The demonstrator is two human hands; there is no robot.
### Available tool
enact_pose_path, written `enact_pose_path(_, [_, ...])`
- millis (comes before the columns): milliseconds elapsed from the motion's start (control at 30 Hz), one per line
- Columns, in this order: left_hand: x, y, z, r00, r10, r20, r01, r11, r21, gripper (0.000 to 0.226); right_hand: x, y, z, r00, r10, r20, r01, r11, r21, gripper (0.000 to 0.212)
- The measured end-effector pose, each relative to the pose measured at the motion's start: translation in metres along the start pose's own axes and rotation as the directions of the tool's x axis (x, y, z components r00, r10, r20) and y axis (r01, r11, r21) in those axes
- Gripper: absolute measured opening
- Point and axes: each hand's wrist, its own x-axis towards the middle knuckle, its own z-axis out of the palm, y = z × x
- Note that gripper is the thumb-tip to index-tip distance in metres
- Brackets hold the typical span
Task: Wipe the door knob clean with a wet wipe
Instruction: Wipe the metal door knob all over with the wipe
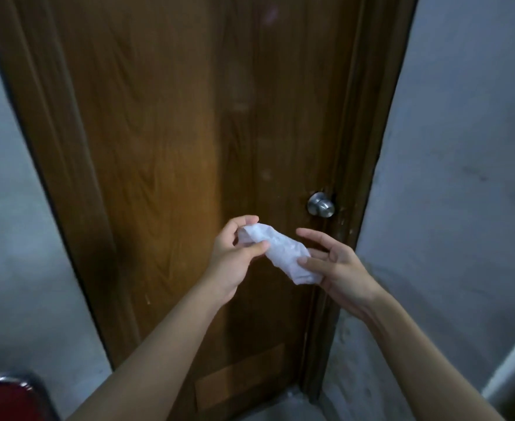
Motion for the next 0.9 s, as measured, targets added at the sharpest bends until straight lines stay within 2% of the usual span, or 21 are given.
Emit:
enact_pose_path(100, [0.024, -0.003, 0.022, 1.0, -0.009, 0.024, 0.011, 0.998, -0.066, 0.05, 0.016, 0.001, -0.023, 1.0, 0.003, 0.025, -0.004, 1.0, 0.028, 0.066])
enact_pose_path(200, [0.054, -0.013, 0.038, 0.998, -0.046, 0.053, 0.048, 0.998, -0.044, 0.074, 0.039, 0.001, -0.043, 0.999, -0.039, 0.018, 0.039, 0.999, 0.013, 0.083])
enact_pose_path(267, [0.077, -0.02, 0.047, 0.991, -0.109, 0.082, 0.11, 0.994, -0.01, 0.085, 0.057, -0.001, -0.054, 0.998, -0.06, 0.02, 0.06, 0.998, 0.025, 0.086])
enact_pose_path(333, [0.098, -0.025, 0.053, 0.984, -0.154, 0.094, 0.158, 0.987, -0.029, 0.086, 0.073, -0.003, -0.065, 0.997, -0.073, 0.02, 0.072, 0.997, 0.031, 0.085])
enact_pose_path(400, [0.123, -0.027, 0.058, 0.985, -0.146, 0.094, 0.153, 0.986, -0.068, 0.082, 0.092, -0.003, -0.077, 0.996, -0.086, -0.033, 0.086, 0.996, 0.001, 0.08])
enact_pose_path(467, [0.148, -0.029, 0.064, 0.989, -0.101, 0.106, 0.105, 0.994, -0.032, 0.078, 0.113, -0.001, -0.089, 0.986, -0.107, -0.129, 0.09, 0.987, -0.135, 0.074])
enact_pose_path(533, [0.167, -0.031, 0.068, 0.987, -0.034, 0.16, 0.014, 0.992, 0.125, 0.075, 0.129, -0.001, -0.098, 0.971, -0.131, -0.201, 0.071, 0.957, -0.28, 0.069])
enact_pose_path(600, [0.186, -0.033, 0.072, 0.966, 0.009, 0.258, -0.082, 0.958, 0.274, 0.073, 0.146, 0.0, -0.109, 0.958, -0.169, -0.23, 0.081, 0.934, -0.347, 0.063])
enact_pose_path(667, [0.2, -0.034, 0.072, 0.936, 0.05, 0.348, -0.174, 0.926, 0.336, 0.058, 0.157, -0.001, -0.117, 0.948, -0.224, -0.225, 0.127, 0.917, -0.378, 0.055])
enact_pose_path(733, [0.213, -0.037, 0.075, 0.908, 0.064, 0.414, -0.248, 0.879, 0.408, 0.034, 0.169, 0.0, -0.127, 0.939, -0.267, -0.216, 0.169, 0.908, -0.383, 0.045])
enact_pose_path(833, [0.229, -0.046, 0.078, 0.897, -0.014, 0.441, -0.216, 0.858, 0.466, 0.02, 0.188, 0.005, -0.139, 0.934, -0.285, -0.215, 0.175, 0.891, -0.418, 0.032])
enact_pose_path(900, [0.24, -0.054, 0.08, 0.904, -0.02, 0.427, -0.198, 0.865, 0.461, 0.02, 0.2, 0.013, -0.143, 0.898, -0.357, -0.257, 0.17, 0.82, -0.546, 0.03])
